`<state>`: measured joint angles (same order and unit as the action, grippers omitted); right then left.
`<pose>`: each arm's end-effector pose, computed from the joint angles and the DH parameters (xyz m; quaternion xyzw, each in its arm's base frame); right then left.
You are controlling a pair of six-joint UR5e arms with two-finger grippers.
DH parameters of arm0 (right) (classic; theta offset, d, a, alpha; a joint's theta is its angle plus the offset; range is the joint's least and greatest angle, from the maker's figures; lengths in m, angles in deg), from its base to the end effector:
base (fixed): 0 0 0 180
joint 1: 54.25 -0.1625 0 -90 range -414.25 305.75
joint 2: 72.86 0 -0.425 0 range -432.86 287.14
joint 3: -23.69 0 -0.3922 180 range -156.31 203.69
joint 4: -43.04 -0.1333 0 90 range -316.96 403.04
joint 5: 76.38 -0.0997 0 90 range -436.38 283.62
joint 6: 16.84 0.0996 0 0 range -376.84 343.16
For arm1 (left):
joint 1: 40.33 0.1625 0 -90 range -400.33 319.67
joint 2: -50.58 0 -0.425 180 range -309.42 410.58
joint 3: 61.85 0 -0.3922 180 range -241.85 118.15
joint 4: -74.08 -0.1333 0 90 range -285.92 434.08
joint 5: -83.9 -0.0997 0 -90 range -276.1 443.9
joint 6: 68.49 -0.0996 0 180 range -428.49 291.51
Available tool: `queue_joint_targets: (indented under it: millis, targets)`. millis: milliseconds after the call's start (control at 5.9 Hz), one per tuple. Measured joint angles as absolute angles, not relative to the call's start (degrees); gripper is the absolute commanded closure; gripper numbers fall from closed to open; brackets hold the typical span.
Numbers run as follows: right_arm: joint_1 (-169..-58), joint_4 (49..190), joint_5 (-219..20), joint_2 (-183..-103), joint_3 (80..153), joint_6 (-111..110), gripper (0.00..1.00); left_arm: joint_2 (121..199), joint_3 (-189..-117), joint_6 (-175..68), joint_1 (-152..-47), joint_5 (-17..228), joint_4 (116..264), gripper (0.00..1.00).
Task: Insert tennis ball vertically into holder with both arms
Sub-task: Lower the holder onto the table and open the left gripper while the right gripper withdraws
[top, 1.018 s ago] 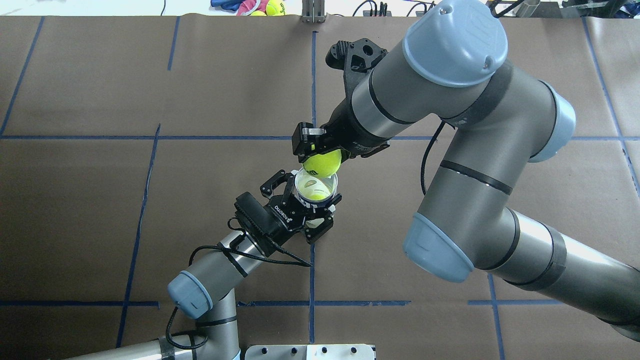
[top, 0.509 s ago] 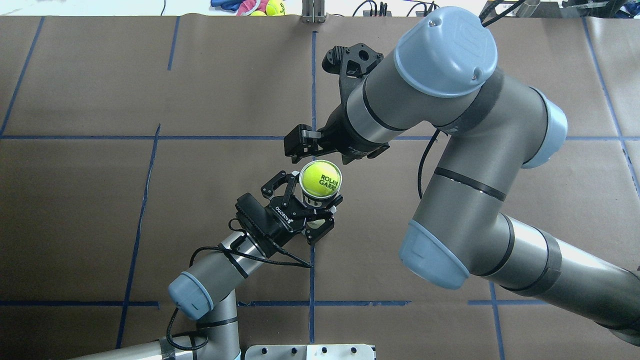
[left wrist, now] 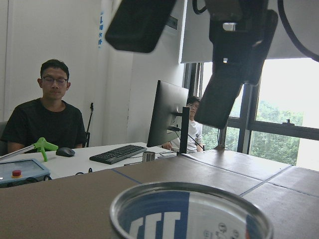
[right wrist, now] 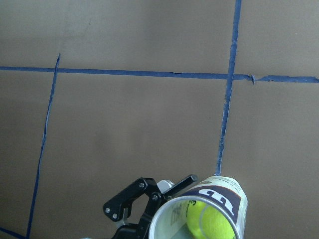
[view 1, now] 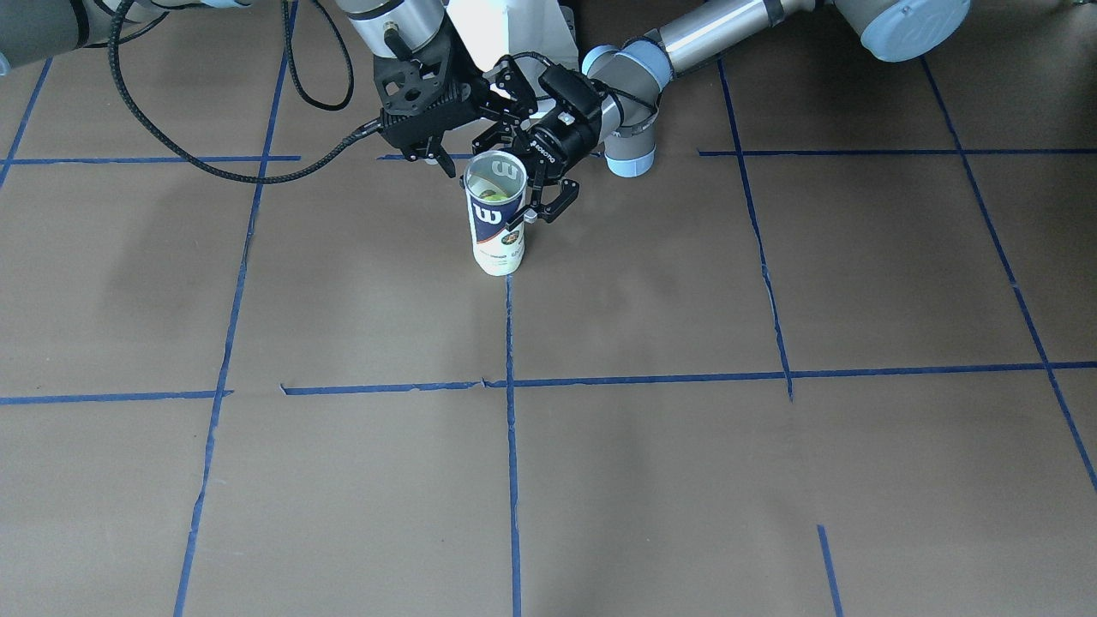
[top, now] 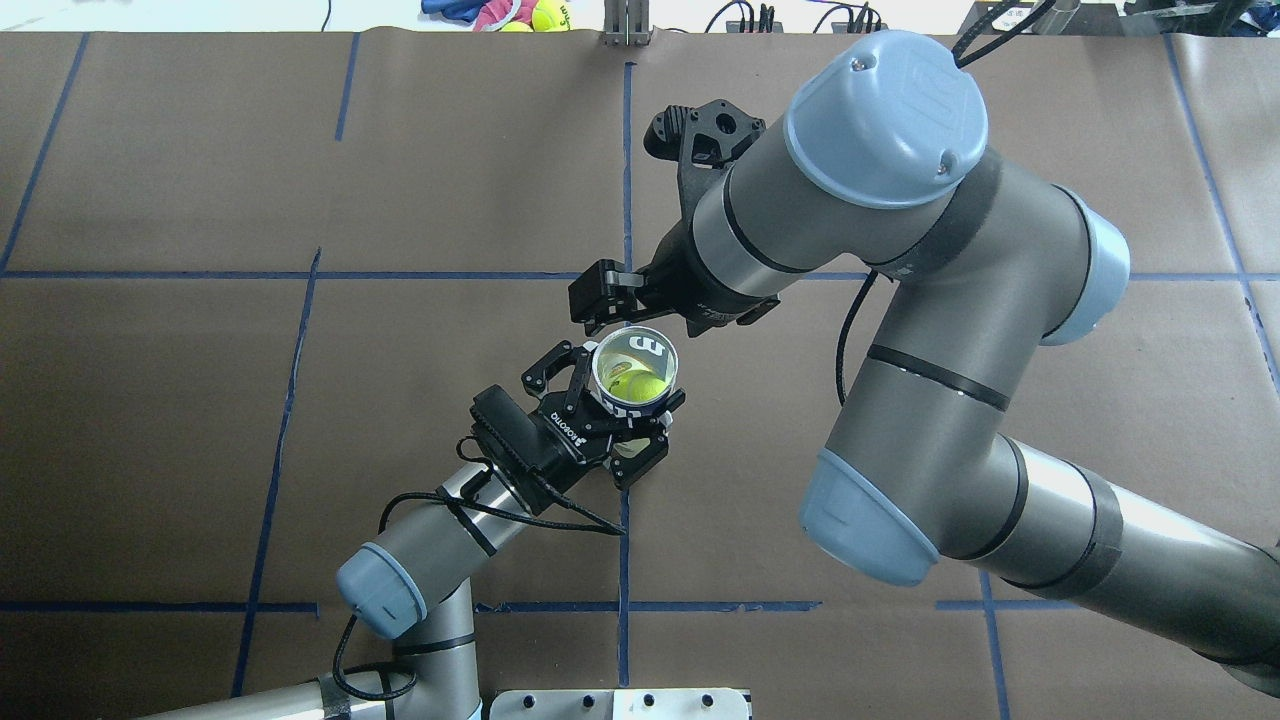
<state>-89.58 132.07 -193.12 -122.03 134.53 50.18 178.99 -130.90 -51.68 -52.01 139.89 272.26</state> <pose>-0.4292 -0.4127 0.0912 0.0739 -0.5379 -0.0301 0.8392 0.5955 -0.3161 0.2487 0.6726 0.5377 -0.0002 0.5084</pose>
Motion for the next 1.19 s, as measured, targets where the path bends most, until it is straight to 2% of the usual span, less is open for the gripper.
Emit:
queue_joint_targets:
  millis: [339, 1018, 1187]
  targets:
    - [-93.5, 132.1, -193.9, -122.9, 134.5, 49.4, 0.01, 178.7, -133.3, -51.6, -52.1, 139.9, 272.1, 0.0]
    - [-105.9, 132.2, -199.4, -130.8, 134.1, 37.3, 0.01, 177.4, -153.7, -51.2, -53.2, 140.0, 254.9, 0.0]
    - [-108.1, 132.2, -199.6, -133.0, 133.9, 34.1, 0.01, 176.7, -155.5, -49.4, -55.5, 140.0, 250.3, 0.0]
